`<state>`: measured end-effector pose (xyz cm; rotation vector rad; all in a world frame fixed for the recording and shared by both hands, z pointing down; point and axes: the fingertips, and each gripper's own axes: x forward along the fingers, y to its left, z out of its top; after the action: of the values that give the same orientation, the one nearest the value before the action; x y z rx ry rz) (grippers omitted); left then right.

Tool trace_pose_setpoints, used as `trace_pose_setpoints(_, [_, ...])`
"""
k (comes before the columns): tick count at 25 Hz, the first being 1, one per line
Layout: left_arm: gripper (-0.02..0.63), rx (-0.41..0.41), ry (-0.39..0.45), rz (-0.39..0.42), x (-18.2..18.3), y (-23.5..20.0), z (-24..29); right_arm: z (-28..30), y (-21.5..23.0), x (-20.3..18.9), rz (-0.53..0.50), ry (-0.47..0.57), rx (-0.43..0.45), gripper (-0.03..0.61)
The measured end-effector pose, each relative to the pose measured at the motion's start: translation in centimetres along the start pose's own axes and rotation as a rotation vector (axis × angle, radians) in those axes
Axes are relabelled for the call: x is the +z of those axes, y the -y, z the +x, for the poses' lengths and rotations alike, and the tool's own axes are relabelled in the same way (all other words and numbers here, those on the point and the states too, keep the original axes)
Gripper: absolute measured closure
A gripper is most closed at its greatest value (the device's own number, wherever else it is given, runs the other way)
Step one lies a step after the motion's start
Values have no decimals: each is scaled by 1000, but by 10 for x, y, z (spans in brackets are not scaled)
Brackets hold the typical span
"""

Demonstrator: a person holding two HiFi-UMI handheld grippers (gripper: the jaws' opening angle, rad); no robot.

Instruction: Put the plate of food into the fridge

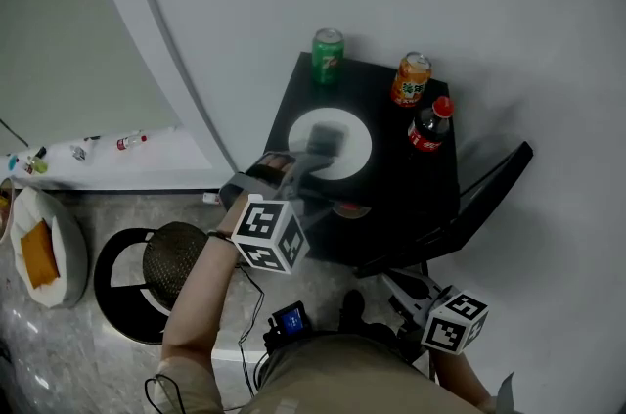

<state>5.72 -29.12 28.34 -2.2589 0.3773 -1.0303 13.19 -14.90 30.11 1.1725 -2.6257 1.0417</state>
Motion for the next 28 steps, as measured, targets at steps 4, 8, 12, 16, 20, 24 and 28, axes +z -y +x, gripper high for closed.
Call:
trace_pose_setpoints(4, [302, -36, -92, 45, -17, 7, 11, -1, 0, -2, -5, -5, -2, 558])
trace_pose_setpoints(8, [302, 11, -92, 53, -18, 5, 13, -2, 1, -2, -6, -7, 2, 558])
trace_pose_setpoints(12, [305, 21, -56, 3, -13, 4, 9, 0, 0, 0, -4, 0, 8, 558])
trace_pose_setpoints(16, [334, 15, -35, -15, -8, 7, 1, -1, -2, 2, -12, -1, 13, 557])
trace_pose_setpoints(20, [405, 39, -13, -25, -5, 7, -4, 0, -1, 1, -9, -4, 13, 558])
trace_pose_setpoints(24, [429, 63, -13, -24, -3, 8, -7, 2, -3, 2, -9, -2, 24, 558])
trace_pose_setpoints(28, [455, 81, 0, -25, -1, 7, -10, 2, -5, 3, -7, 3, 26, 558])
